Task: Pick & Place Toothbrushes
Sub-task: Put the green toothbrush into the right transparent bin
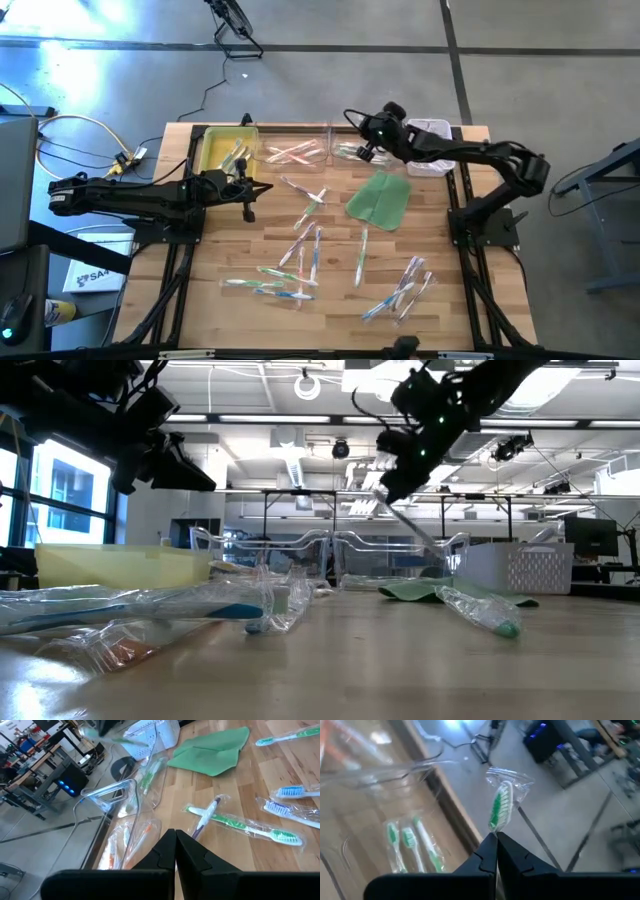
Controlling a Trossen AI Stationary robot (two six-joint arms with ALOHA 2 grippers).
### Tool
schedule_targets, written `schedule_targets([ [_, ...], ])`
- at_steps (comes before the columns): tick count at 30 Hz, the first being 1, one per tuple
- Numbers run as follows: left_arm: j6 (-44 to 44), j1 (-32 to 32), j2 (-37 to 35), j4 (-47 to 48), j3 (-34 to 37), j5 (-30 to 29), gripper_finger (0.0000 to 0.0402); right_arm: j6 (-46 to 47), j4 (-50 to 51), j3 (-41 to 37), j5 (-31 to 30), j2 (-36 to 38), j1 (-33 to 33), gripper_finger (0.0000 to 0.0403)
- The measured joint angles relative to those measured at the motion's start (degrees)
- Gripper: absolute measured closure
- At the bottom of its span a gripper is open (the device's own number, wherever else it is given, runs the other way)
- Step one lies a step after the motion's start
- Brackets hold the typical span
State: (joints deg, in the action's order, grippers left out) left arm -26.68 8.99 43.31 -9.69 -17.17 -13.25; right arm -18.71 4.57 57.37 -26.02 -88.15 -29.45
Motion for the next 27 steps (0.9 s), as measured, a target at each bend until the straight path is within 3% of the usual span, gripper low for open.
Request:
schedule_targets([
  [7,0.0,0.0,0.0,0.0,0.0,0.0,0.0397,-3.6,-0.8,0.0,8.3,-5.4,-2.8,0.0401],
  [16,0.0,0.0,0.0,0.0,0.0,0.0,0.0397,-2.4,-0.6,0.0,8.1,-6.6,-3.2,0.0396],
  [24,0.0,0.0,0.0,0.0,0.0,0.0,0.0397,-2.5,-0.6,0.0,7.6,-6.6,-2.9,0.0321],
  [27,0.0,0.0,0.0,0.0,0.0,0.0,0.0397,-2.5,-0.7,0.0,3.0,-6.4,-1.8,0.0296],
])
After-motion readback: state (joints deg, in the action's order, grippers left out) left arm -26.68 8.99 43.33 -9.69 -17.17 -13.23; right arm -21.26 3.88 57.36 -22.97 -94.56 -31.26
